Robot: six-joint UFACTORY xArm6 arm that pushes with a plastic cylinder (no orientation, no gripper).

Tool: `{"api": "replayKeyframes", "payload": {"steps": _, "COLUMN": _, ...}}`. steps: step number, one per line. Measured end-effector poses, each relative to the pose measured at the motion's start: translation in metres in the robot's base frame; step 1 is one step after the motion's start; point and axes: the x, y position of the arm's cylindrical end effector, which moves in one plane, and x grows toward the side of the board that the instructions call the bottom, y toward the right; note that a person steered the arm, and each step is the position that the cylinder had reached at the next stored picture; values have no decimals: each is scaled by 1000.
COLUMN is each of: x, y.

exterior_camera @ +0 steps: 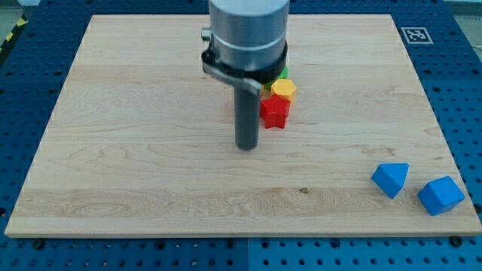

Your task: Place your hand to the top right of triangle

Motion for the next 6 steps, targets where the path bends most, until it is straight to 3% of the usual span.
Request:
{"api": "replayKeyframes", "payload": {"steps": 1, "x": 16, "y": 43}}
{"api": "replayKeyframes", "payload": {"steps": 4, "x": 7, "y": 111}}
{"api": "replayKeyframes", "payload": {"steps": 6, "x": -20, "y": 255}}
